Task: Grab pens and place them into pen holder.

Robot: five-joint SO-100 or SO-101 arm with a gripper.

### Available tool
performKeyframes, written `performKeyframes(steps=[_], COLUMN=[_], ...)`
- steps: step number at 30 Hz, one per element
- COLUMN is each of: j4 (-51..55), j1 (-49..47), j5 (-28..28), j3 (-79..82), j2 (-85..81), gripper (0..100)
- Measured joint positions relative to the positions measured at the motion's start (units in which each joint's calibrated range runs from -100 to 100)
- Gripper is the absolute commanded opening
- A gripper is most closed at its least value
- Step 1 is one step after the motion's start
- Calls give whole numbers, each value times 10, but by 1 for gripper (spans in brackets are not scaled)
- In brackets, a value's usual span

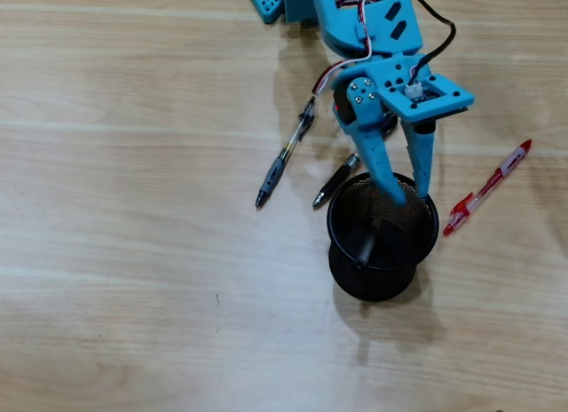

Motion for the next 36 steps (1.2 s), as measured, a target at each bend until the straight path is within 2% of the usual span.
performKeyframes(steps=[7,16,19,27,36], j4=[144,476,530,524,320], j1=[6,24,23,46,83], j5=[1,-19,-21,-28,-57], j3=[0,-1,-1,44,232], j2=[-80,-205,-219,-220,-220], gripper=[2,2,2,2,2])
